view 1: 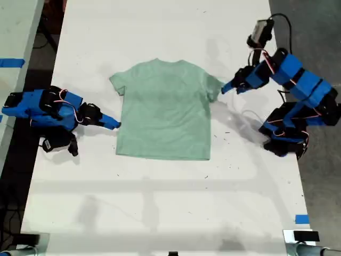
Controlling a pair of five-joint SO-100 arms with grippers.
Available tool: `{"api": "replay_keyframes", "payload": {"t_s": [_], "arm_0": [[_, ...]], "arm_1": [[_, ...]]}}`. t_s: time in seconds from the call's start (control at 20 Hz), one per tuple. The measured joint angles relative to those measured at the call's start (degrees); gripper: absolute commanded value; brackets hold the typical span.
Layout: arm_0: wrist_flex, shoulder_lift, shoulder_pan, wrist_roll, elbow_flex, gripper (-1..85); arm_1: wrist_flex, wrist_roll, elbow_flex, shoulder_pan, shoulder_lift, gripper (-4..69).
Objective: Fold t shirt
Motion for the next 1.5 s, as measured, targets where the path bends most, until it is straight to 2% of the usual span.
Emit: {"api": "replay_keyframes", "payload": {"t_s": [0.05,0.1,0.2,0.3,0.65,0.8,0.85,0.9,1.35,1.5], "arm_0": [[0.0,0.0,0.0,0.0,0.0,11.7],[0.0,0.0,0.0,0.0,0.0,11.7],[0.0,0.0,0.0,0.0,0.0,11.7],[0.0,0.0,0.0,0.0,0.0,11.7],[0.0,0.0,0.0,0.0,0.0,11.7],[0.0,0.0,0.0,0.0,0.0,11.7],[0.0,0.0,0.0,0.0,0.0,11.7],[0.0,0.0,0.0,0.0,0.0,11.7],[0.0,0.0,0.0,0.0,0.0,11.7],[0.0,0.0,0.0,0.0,0.0,11.7]], "arm_1": [[0.4,-3.8,-5.7,4.0,-7.4,18.4],[-1.2,-5.9,-9.6,7.4,-13.8,17.4],[-3.5,-8.8,-14.5,12.4,-23.9,22.3],[-5.3,-11.1,-20.0,15.9,-33.7,23.5],[-15.6,-12.3,-22.1,16.7,-54.7,19.9],[-19.8,-11.0,-17.1,17.6,-53.1,18.3],[-20.6,-10.7,-15.2,17.8,-51.5,11.7],[-21.0,-10.3,-13.4,17.8,-50.2,1.8],[-21.8,-3.3,-3.5,22.1,-38.5,1.9],[-19.9,-2.4,-10.5,17.4,-33.1,1.9]]}}
